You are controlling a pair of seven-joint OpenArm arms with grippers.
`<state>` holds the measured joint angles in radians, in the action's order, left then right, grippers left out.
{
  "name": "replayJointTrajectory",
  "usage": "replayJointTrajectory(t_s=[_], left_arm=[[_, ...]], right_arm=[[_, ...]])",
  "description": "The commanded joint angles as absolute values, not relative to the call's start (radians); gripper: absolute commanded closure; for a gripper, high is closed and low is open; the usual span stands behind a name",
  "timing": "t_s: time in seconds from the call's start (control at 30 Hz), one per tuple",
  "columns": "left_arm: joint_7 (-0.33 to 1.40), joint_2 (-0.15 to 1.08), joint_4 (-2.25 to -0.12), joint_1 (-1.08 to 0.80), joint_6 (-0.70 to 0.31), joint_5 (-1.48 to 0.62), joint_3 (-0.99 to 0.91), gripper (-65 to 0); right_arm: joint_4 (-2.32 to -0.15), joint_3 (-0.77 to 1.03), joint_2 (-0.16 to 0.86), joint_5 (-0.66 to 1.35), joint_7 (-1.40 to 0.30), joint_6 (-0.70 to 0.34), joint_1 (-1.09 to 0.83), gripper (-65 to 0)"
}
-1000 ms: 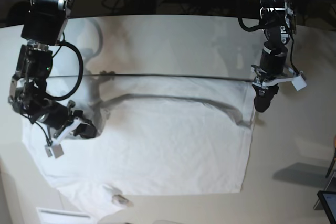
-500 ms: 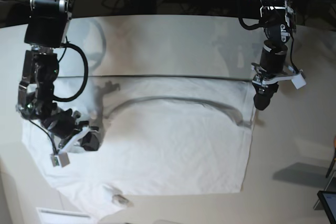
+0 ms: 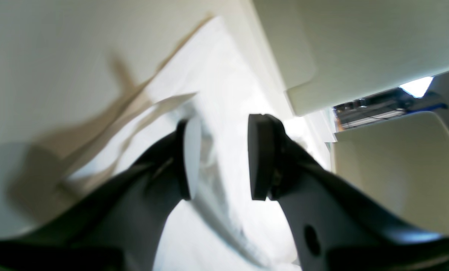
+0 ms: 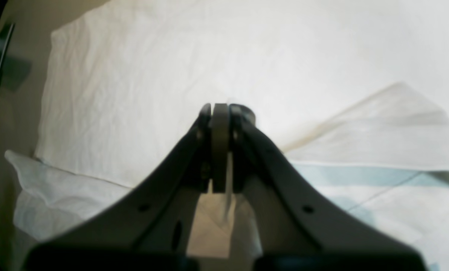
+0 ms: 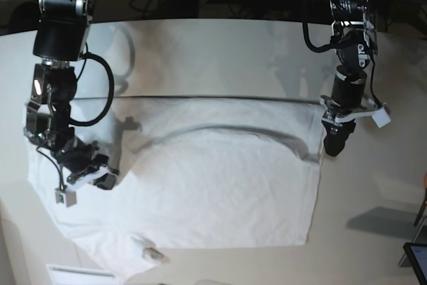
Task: Fold the T-shirt properly
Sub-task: 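Grasp the sleeve fabric with the right gripper, then carry the sleeve across the shirt toward the left gripper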
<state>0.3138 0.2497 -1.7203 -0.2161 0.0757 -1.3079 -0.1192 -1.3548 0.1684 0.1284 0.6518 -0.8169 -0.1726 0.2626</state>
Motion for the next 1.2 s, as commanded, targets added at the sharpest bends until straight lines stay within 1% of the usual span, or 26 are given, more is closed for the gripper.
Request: replayJointTrajectory(t_s=[0.0,0.03,0.07,0.2,0.27,0.33,0.4,0.47,0.6,0.73,0.8,0.9,1.03,1.13,1.17], left_arm=[[0.303,0.262,-1.735,-0.208,0.059,-1.287,-0.120,-21.2],[0.305,0.262,-1.736,-0.205,0.059,-1.264,-0.108,-21.2],[0.321,0.262,-1.736,-0.200,0.059,-1.242,-0.091,-21.2],[0.392,0.255,-1.735,-0.206,0.059,-1.216,-0.076,-21.2],[0.395,0.255,-1.733,-0.214,0.059,-1.214,-0.068,-21.2],[0.395,0.255,-1.735,-0.232,0.059,-1.205,-0.068,-21.2],[0.397,0.255,-1.738,-0.239,0.059,-1.185,-0.070,-21.2],[0.400,0.257,-1.738,-0.239,0.059,-1.170,-0.068,-21.2],[0.400,0.257,-1.730,-0.232,0.059,-1.156,-0.070,-21.2],[0.400,0.257,-1.709,-0.179,0.064,-1.127,-0.068,-21.2],[0.400,0.257,-1.675,-0.151,0.064,-1.116,-0.068,-21.2],[0.400,0.257,-1.615,-0.116,0.064,-1.116,-0.076,-21.2],[0.395,0.262,-1.566,-0.105,0.064,-1.115,-0.079,-21.2],[0.394,0.263,-1.531,-0.108,0.064,-1.115,-0.090,-21.2],[0.394,0.263,-1.521,-0.111,0.062,-1.115,-0.108,-21.2]], right_arm=[[-1.371,0.188,0.137,0.665,-0.794,-0.162,0.286,-0.6],[-1.372,0.200,0.137,0.665,-0.794,-0.156,0.286,-1.5],[-1.376,0.213,0.137,0.665,-0.794,-0.154,0.286,-3.6],[-1.386,0.268,0.140,0.664,-0.776,-0.154,0.286,-15.2],[-1.408,0.306,0.140,0.661,-0.727,-0.156,0.266,-18.6],[-1.431,0.325,0.143,0.661,-0.670,-0.157,0.242,-20.0],[-1.454,0.329,0.145,0.661,-0.647,-0.157,0.214,-20.3],[-1.494,0.321,0.168,0.664,-0.648,-0.157,0.183,-20.3],[-1.577,0.266,0.176,0.665,-0.648,-0.163,0.107,-20.3],[-1.699,0.200,0.176,0.665,-0.648,-0.269,0.007,-19.9],[-1.747,0.157,0.176,0.665,-0.650,-0.294,-0.039,-19.7],[-1.799,0.081,0.176,0.665,-0.650,-0.297,-0.088,-19.7],[-1.802,-0.015,0.176,0.667,-0.651,-0.297,-0.104,-19.7],[-1.802,-0.071,0.176,0.665,-0.722,-0.297,-0.099,-19.4],[-1.802,-0.084,0.176,0.665,-0.753,-0.298,-0.096,-18.1]])
